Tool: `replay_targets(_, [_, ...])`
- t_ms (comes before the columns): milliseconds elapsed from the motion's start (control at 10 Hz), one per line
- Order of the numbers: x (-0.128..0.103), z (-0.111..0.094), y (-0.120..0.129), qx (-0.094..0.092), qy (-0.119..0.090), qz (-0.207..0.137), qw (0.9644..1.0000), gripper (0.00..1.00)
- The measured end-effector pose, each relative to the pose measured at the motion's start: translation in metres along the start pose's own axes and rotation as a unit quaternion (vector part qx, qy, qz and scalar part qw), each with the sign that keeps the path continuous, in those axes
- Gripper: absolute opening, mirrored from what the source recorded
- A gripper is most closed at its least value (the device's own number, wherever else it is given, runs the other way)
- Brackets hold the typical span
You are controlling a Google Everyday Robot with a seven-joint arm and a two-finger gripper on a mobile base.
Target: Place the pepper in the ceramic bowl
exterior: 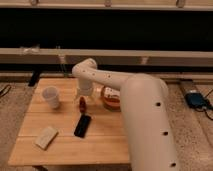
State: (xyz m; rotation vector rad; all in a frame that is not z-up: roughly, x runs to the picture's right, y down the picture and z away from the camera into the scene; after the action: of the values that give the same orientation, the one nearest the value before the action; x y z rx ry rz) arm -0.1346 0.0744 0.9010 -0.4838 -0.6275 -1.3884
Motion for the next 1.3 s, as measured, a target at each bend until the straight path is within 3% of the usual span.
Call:
replay_targets(200, [-0.003, 0.007, -0.012, -0.006, -0.004, -0.024, 0.9997, 0.8])
replay_targets(600, [-0.003, 0.03, -0.013, -0.031, -0.022, -0.039, 0.9985, 0.8])
replay_targets(700, [-0.004, 0.036, -0.013, -0.037, -0.026, -0.042, 0.9981, 0.76])
replay_targets(1000, [-0.003, 0.042, -0.009, -0.049, -0.032, -0.048, 0.9971, 0.45])
replay_targets(1300, [-0.005, 0.02, -0.01, -0.048, -0.021, -0.056, 0.9971, 0.17])
